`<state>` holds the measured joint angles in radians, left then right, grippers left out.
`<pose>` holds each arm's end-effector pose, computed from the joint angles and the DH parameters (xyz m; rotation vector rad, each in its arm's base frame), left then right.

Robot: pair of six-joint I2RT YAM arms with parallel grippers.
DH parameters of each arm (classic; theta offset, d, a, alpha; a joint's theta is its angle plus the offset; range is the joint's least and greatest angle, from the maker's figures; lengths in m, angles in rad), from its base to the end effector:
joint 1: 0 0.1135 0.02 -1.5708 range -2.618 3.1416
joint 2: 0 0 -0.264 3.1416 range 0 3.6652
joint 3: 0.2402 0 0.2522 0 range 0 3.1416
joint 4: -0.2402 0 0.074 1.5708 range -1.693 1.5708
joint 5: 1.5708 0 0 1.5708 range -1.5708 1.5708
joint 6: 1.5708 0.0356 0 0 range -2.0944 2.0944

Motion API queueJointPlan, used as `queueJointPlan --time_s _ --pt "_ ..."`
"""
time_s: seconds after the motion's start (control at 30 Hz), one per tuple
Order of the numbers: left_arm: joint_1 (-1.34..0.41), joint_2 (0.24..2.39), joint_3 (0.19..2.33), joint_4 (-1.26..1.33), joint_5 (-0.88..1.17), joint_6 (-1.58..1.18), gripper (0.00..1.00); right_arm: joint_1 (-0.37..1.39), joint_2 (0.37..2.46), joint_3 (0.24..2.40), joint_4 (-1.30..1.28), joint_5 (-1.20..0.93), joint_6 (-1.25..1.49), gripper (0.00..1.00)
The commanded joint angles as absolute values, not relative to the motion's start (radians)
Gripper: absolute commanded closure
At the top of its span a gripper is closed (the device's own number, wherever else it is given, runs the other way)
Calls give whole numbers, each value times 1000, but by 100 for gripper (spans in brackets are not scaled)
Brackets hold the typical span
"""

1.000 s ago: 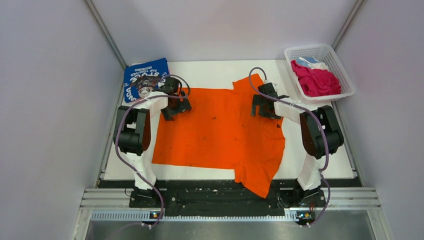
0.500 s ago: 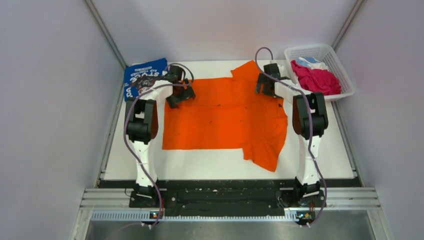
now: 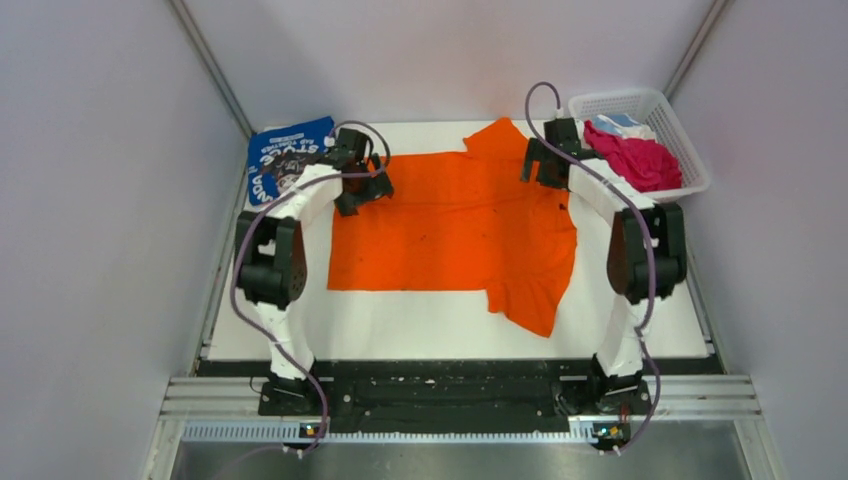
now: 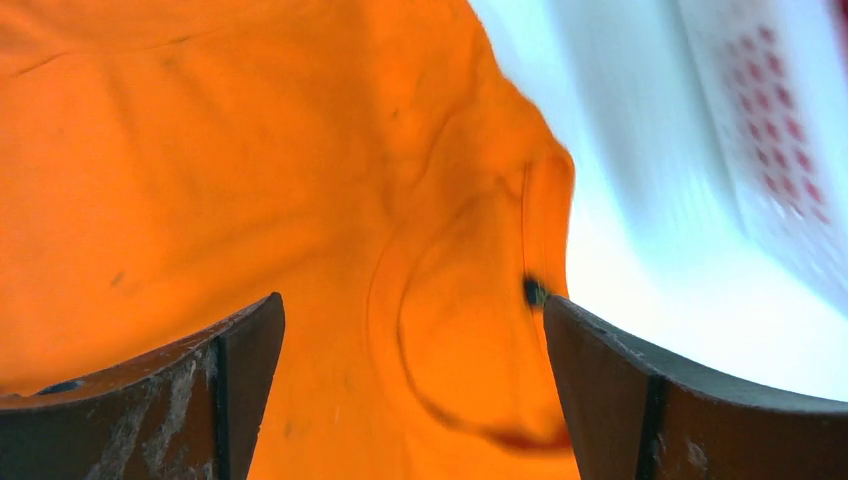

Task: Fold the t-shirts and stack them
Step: Flatten out the tshirt, then grab the side of the flattened tshirt closest away from the robot with both arms

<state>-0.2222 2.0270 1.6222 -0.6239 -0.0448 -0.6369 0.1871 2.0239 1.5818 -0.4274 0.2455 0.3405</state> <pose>0.4311 -0.0958 0.2153 -0.5552 2.5600 -0.2498 0.4464 0.0757 0.2174 0.2924 2.3885 -0.0571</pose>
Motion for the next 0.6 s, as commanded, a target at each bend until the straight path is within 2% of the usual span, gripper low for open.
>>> queueJointPlan --time_s 0.0,0.23,0.33,0.43,0.57 --pt "-251 1688 1383 -629 -148 -694 1 242 1643 1372 -356 263 340 1" --pt "-243 1287 918 -684 -367 -835 1 240 1224 848 -200 264 557 1" --pt "-203 1192 792 -656 -374 -888 2 236 1117 782 -180 322 619 1" --pt "-184 1160 722 -597 -347 -937 5 236 1080 767 -172 285 624 1" --pt "-172 1216 706 -562 -342 -1009 17 236 1095 784 -203 257 619 1"
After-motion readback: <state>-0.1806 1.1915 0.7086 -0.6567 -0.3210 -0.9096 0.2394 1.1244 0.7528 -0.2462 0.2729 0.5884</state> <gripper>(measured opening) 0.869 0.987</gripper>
